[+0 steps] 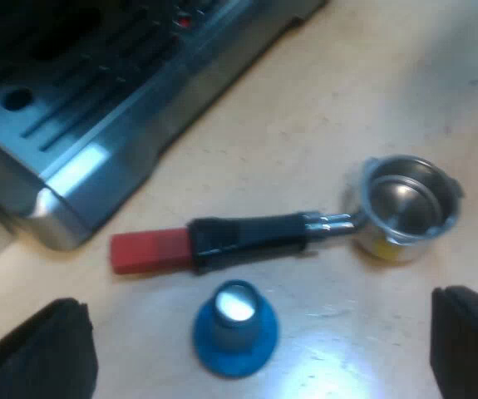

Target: Put the handle in the coffee machine

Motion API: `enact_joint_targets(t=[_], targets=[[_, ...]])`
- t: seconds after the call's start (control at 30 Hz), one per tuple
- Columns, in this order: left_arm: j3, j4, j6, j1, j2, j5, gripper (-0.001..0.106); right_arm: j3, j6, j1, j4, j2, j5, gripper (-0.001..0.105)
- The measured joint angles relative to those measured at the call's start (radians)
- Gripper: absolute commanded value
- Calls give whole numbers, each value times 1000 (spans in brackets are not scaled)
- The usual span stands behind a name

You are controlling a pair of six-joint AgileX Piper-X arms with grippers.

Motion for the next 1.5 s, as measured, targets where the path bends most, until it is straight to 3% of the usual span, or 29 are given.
enact_joint_targets(t=[0.13,0.37,0.6,0.77,0.97,1.13,1.5], targets=[[0,15,10,-11,0,42,83,-10,104,0,25,37,-76,79],[0,15,13,-66,0,59,83,-39,125,0,22,84,-115,79],[0,15,13,-121,0,84,83,-39,131,0,-8,84,-53,79],[0,36,13,-157,0,86,83,-39,134,0,-71,84,-64,79],[0,57,21,-182,29,86,83,-39,214,0,-70,106,-70,79],[0,61,67,-185,34,-11,83,-42,251,0,-72,169,-130,79],[0,61,73,-185,34,-24,83,-55,304,-11,-126,261,-142,79]])
